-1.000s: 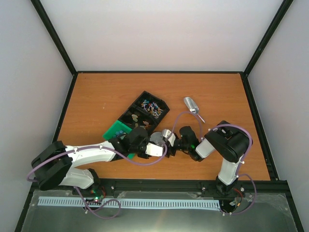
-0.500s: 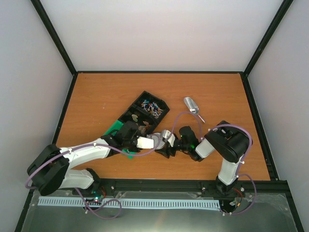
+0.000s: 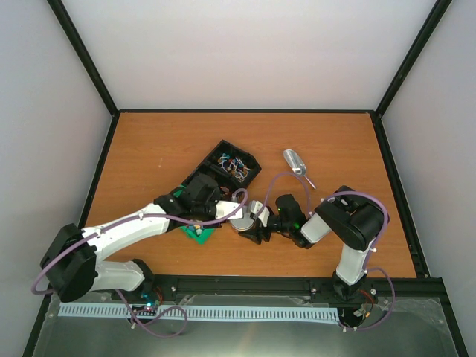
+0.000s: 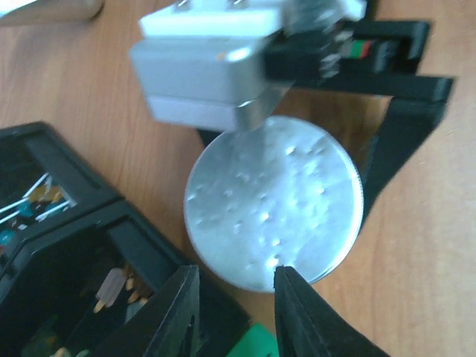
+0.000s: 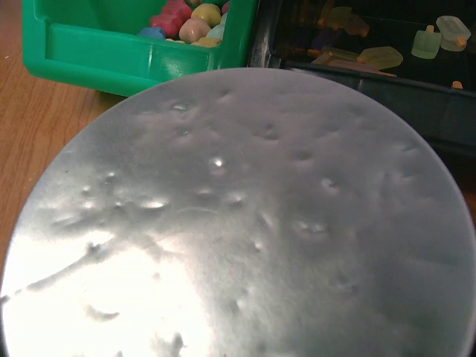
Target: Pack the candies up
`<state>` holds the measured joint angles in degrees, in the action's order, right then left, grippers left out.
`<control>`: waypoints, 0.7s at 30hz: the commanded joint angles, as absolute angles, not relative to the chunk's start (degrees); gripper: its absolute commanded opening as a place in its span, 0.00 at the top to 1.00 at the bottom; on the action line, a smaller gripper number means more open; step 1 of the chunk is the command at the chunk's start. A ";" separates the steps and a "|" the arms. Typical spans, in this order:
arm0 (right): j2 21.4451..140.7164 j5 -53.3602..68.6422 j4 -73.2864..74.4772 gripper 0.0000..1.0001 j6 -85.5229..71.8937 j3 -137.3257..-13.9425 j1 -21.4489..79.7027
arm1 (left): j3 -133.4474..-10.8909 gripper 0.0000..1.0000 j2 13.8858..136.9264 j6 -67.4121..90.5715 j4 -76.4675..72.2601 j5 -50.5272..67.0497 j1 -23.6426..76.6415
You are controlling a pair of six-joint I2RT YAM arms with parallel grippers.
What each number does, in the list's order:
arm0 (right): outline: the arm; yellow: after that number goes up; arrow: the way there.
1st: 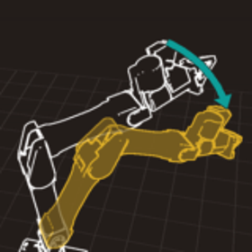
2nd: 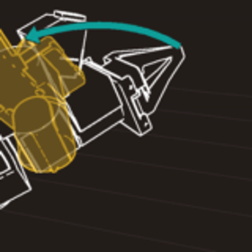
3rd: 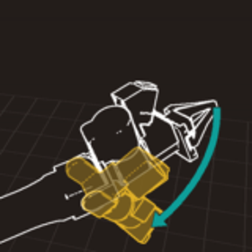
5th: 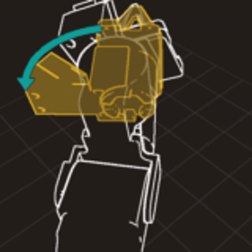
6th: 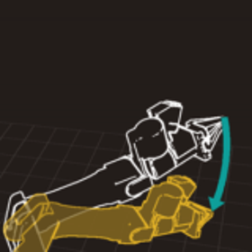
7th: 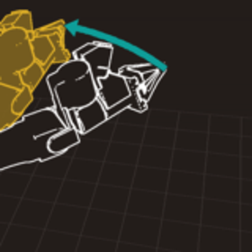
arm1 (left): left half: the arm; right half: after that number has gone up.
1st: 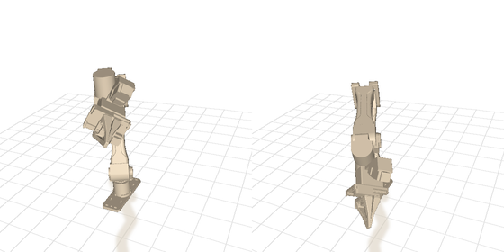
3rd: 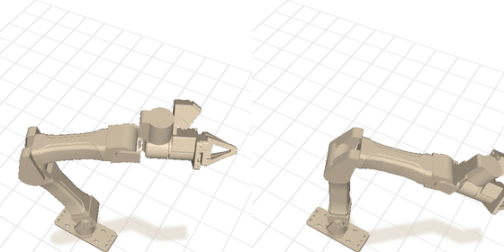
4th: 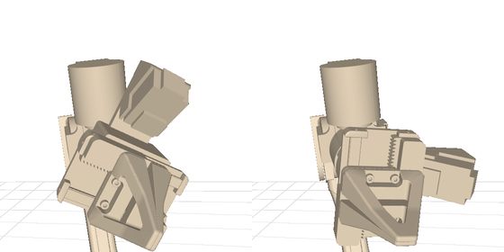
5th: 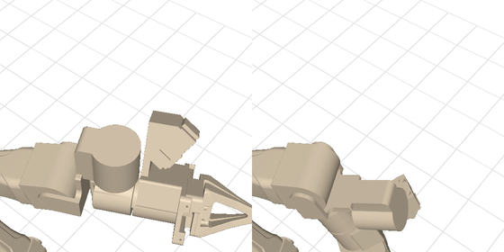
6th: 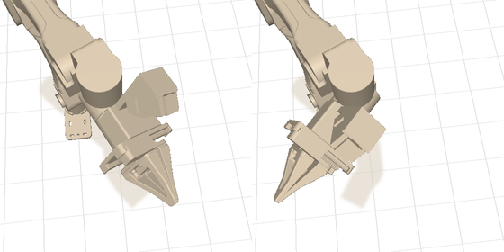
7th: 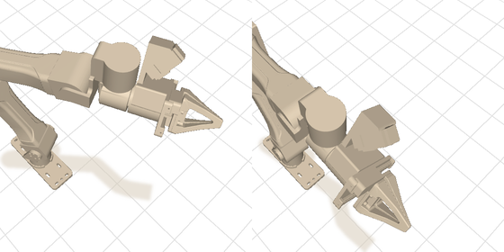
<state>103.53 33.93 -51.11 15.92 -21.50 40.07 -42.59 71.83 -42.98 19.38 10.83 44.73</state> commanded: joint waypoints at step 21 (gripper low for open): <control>104.88 34.28 -48.97 0.58 17.18 -21.88 40.78 | -43.04 0.65 82.07 -43.39 10.31 8.36 53.88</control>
